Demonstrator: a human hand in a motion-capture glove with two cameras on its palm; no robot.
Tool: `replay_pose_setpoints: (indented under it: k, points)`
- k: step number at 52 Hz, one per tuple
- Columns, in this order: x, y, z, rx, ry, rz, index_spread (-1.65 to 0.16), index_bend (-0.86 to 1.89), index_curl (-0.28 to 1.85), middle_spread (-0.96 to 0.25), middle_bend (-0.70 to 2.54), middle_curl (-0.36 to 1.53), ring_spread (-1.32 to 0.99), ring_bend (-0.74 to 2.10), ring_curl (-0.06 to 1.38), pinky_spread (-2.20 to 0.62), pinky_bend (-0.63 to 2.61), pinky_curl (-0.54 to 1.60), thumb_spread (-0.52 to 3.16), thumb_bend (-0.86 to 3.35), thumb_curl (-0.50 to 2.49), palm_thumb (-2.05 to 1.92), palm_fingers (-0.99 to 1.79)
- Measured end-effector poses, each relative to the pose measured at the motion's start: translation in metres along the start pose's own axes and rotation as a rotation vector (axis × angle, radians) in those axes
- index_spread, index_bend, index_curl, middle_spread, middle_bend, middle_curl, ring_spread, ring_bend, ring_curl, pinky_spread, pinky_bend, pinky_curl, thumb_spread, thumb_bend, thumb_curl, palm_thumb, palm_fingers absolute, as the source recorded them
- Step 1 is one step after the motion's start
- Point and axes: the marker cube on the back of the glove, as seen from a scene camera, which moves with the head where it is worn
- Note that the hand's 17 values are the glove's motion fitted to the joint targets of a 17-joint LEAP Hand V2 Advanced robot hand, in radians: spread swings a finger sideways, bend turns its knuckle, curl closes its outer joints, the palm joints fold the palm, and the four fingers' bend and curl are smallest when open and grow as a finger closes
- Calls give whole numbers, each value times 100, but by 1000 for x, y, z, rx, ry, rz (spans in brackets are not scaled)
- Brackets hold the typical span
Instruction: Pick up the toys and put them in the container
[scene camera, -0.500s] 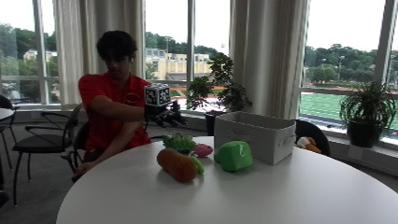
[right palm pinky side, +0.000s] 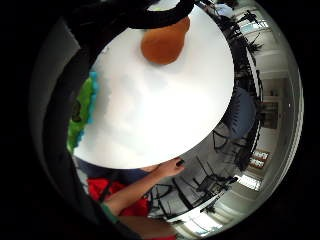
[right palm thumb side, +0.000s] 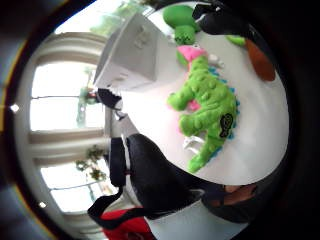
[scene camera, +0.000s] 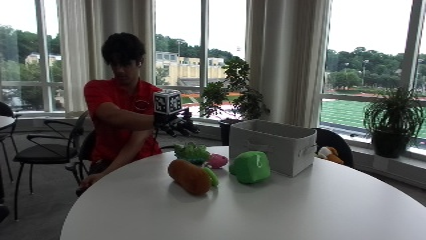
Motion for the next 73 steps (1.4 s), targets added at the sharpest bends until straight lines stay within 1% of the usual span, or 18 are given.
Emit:
replay_pose_setpoints:
  k: [16, 26, 30, 33, 38, 46, 50, 55, 59, 61, 63, 64, 66, 67, 68, 70, 71, 73]
  points:
    - [10, -5, -5, 30, 14, -8, -40, 34, 29, -12, 17, 18, -17, 33, 18, 5, 55, 27, 94, -11, 12, -15, 3]
    - [2, -18, 2, -15, -28, -13, -41, 31, 32, -12, 17, 21, -18, 33, 20, 6, 59, 29, 95, -10, 13, -14, 2]
    - [-10, -28, 11, -38, -40, -44, -40, 22, 31, -12, 16, 22, -16, 32, 21, 6, 70, 33, 96, -8, 14, -11, -1]
    - [-17, -34, 20, -80, -39, -66, -39, 16, 29, -11, 13, 21, -14, 28, 20, 7, 84, 36, 97, -8, 15, -10, -5]
    - [-31, -42, 44, -217, 19, -73, -39, 10, 26, -7, 7, 18, -10, 26, 21, 6, 114, 44, 99, -5, 17, -5, -9]
    - [-46, -37, 93, -477, 246, -74, -38, 10, 23, -3, 9, 17, -3, 24, 21, 5, 131, 48, 101, -3, 20, -2, -20]
    - [-38, -46, 101, -507, 282, -55, -38, 13, 23, 0, 5, 15, 0, 16, 20, 5, 138, 49, 102, -2, 22, 1, -28]
    - [-31, -59, 93, -486, 273, 51, -38, 16, 24, 3, 1, 11, 3, 16, 20, 6, 141, 48, 105, -1, 24, 5, -32]
    - [-43, -45, 100, -475, 270, -67, -40, 21, 27, 5, -3, 7, 4, 31, 24, 5, 136, 47, 109, 1, 26, 10, -20]
    - [-41, -46, 100, -452, 235, -80, -42, 28, 29, 6, -6, 5, 2, 46, 28, -3, 133, 45, 112, 3, 27, 14, -4]
    - [-37, -49, 99, -396, 185, -70, -43, 31, 31, 7, -6, 2, 0, 57, 31, -9, 135, 45, 114, 3, 28, 17, 1]
    - [-36, -50, 100, -350, 161, -60, -43, 35, 32, 7, -7, 1, -10, 72, 36, -18, 136, 45, 117, 6, 29, 22, 20]
    - [-37, -50, 102, -251, 128, -46, -43, 40, 32, 7, -6, -2, -17, 80, 35, -23, 136, 42, 119, 7, 30, 24, 26]
    - [-37, -50, 103, -214, 119, -43, -43, 46, 35, 4, -2, -2, -23, 95, 40, -26, 136, 42, 122, 13, 33, 35, 46]
    - [-37, -50, 104, -188, 114, -44, -43, 48, 35, -1, 8, 0, -25, 98, 40, -28, 135, 40, 118, 19, 37, 47, 62]
    - [-36, -52, 104, -148, 119, -52, -42, 51, 36, -4, 10, 0, -31, 102, 41, -31, 134, 40, 115, 20, 40, 51, 63]
    - [-35, -53, 103, -127, 128, -58, -42, 55, 39, -8, 21, 2, -32, 103, 43, -32, 131, 40, 111, 22, 42, 56, 74]
    - [-32, -58, 100, -83, 151, -74, -42, 57, 42, -12, 23, 4, -36, 104, 45, -34, 129, 41, 106, 22, 45, 59, 76]
